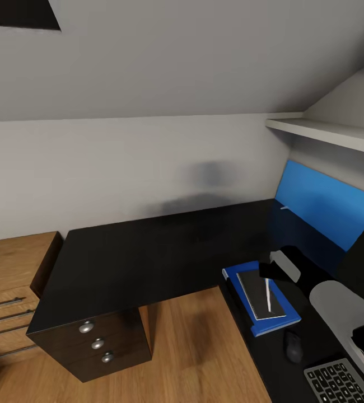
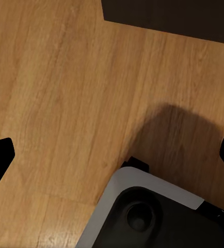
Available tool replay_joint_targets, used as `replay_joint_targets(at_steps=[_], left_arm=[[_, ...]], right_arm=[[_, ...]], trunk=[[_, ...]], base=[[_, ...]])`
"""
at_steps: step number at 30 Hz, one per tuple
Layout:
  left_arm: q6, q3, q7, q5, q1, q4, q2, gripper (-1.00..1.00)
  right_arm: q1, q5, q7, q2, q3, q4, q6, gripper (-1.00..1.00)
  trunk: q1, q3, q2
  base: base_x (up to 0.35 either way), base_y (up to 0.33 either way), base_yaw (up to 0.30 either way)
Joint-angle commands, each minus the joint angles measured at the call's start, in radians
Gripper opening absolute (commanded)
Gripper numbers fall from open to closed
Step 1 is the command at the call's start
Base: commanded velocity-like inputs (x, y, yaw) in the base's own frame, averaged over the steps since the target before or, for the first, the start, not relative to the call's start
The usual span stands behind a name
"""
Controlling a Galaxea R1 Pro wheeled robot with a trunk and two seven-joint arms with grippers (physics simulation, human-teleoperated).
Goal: In the bedroom, organize the workspace by keeping the computer under the desk, ensuring the monitor is on the desk, placing the keyboard on the desk next to the monitor, placing the mouse on the desk next to the keyboard, moving the folder from the swivel chair onto the desk next to the mouse, stacking the notebook on top of the folder with the pen on top of the notebook, and positioning the swivel chair next to the desk.
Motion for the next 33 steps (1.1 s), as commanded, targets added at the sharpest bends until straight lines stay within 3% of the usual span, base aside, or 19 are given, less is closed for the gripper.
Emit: replay_joint_targets(at_steps=[1,8,21,33], left_arm=[[-0.004,-0.007,-0.001,0.009,0.0,0.0,0.0,1.0],[-0.005,-0.007,-0.002,0.009,-0.001,0.0,0.0,1.0],[-0.005,-0.006,0.0,0.01,-0.001,0.0,0.0,1.0],[-0.005,-0.005,0.003,0.011,-0.001,0.0,-0.002,1.0]], right_arm=[[-0.001,-0.009,0.024,-0.001,0.008,-0.002,0.002,-1.0],[-0.001,0.048,0.103,-0.002,0.032,0.0,0.002,-1.0],[-0.001,0.063,0.11,-0.002,0.035,0.0,0.002,-1.0],[-0.001,0.063,0.112,-0.001,0.037,0.0,0.003,-1.0]], trunk=[[0.0,-0.001,-0.001],[0.0,-0.001,-0.001],[0.0,-0.001,-0.001],[0.046,-0.039,-0.085]], base=[[0.0,0.0,0.0],[0.0,0.0,0.0],[0.0,0.0,0.0],[0.0,0.0,0.0]])
